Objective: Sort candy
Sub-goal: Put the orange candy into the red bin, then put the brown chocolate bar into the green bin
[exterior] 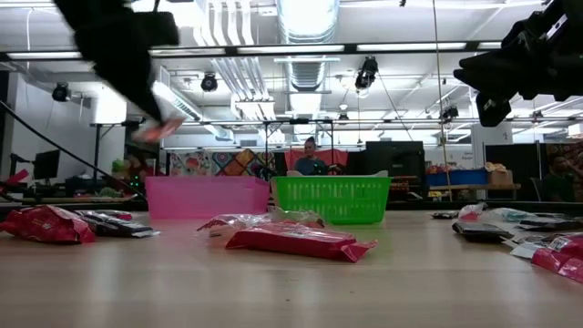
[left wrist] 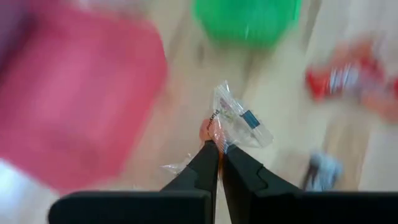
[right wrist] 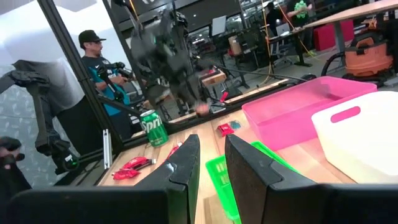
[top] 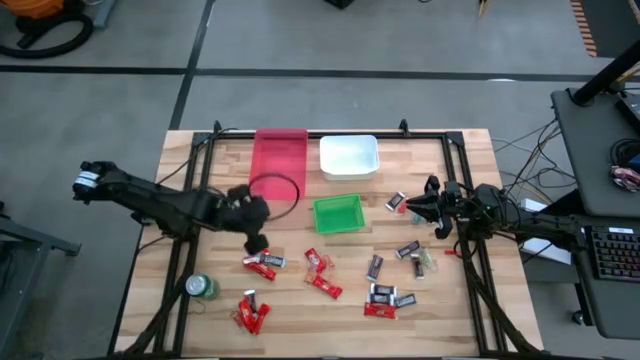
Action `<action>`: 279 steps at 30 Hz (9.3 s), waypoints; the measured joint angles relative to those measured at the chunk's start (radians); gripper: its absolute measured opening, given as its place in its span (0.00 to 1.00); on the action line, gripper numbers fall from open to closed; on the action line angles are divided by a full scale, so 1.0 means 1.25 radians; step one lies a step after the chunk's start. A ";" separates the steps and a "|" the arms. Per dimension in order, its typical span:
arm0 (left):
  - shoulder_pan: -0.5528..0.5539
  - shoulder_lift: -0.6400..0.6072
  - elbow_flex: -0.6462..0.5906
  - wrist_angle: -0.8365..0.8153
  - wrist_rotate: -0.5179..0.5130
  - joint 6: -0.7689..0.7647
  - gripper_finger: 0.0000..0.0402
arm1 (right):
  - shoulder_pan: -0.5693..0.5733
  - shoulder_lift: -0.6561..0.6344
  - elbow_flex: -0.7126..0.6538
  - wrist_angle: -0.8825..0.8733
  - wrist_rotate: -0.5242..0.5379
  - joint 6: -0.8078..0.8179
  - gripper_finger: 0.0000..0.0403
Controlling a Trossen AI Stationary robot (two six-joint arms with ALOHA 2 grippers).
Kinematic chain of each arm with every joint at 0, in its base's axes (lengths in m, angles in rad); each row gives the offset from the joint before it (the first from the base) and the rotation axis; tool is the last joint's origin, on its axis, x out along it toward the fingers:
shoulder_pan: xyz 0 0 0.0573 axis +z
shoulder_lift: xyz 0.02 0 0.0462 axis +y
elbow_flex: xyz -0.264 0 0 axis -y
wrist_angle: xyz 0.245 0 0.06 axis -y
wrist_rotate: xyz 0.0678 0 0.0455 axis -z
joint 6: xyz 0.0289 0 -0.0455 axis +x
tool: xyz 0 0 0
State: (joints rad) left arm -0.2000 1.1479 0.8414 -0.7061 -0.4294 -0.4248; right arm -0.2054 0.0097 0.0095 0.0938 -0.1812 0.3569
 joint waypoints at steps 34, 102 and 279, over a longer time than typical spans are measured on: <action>0.622 0.328 0.106 0.231 0.105 0.468 0.00 | 0.000 0.000 0.000 -0.006 0.001 0.003 0.17; -0.069 -0.037 -0.151 0.363 -0.236 -0.065 0.19 | 0.000 0.705 0.418 -0.528 0.238 0.274 0.17; -0.184 0.035 -0.204 0.747 -0.212 -0.064 0.19 | 0.313 1.036 0.325 0.213 0.013 -0.341 0.03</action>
State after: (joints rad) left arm -0.4297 1.1912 0.5869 0.2271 -0.6941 -0.5050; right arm 0.1852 1.3048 0.4159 0.3597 -0.1649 -0.0698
